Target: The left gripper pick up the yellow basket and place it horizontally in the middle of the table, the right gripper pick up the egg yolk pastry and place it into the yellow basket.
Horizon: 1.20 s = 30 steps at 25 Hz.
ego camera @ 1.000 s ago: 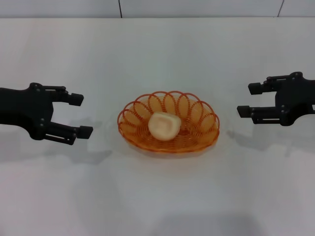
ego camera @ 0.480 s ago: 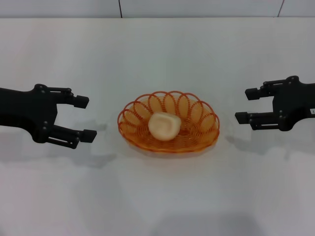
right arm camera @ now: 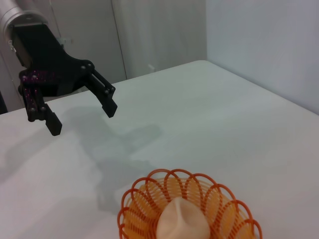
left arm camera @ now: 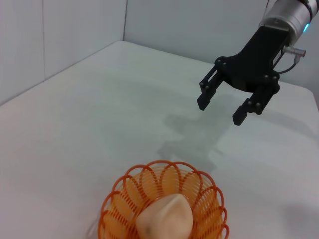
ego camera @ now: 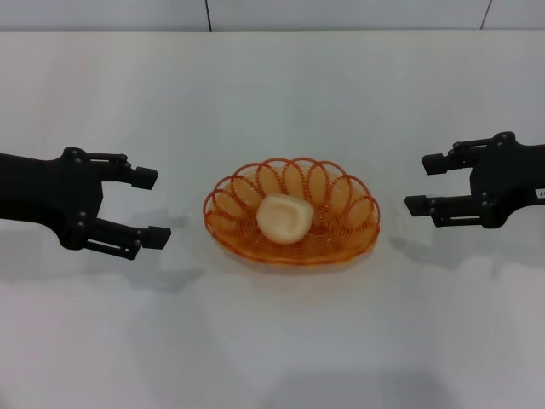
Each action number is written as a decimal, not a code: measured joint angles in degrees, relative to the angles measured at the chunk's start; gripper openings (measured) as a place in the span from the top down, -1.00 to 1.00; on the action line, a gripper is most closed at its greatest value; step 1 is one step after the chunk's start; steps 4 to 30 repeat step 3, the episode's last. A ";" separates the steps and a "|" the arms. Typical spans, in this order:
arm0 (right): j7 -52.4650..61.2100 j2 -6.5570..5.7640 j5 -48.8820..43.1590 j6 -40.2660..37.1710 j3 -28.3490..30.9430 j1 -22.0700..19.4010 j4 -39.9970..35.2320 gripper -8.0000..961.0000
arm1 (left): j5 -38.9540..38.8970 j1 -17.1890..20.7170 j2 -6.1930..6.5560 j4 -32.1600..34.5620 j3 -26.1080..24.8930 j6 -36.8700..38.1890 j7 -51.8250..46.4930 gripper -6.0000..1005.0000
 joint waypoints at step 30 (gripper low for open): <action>0.05 0.00 0.01 -0.08 -0.11 -0.01 0.00 -0.32 | 0.00 0.00 0.00 0.01 0.00 0.19 0.00 -0.77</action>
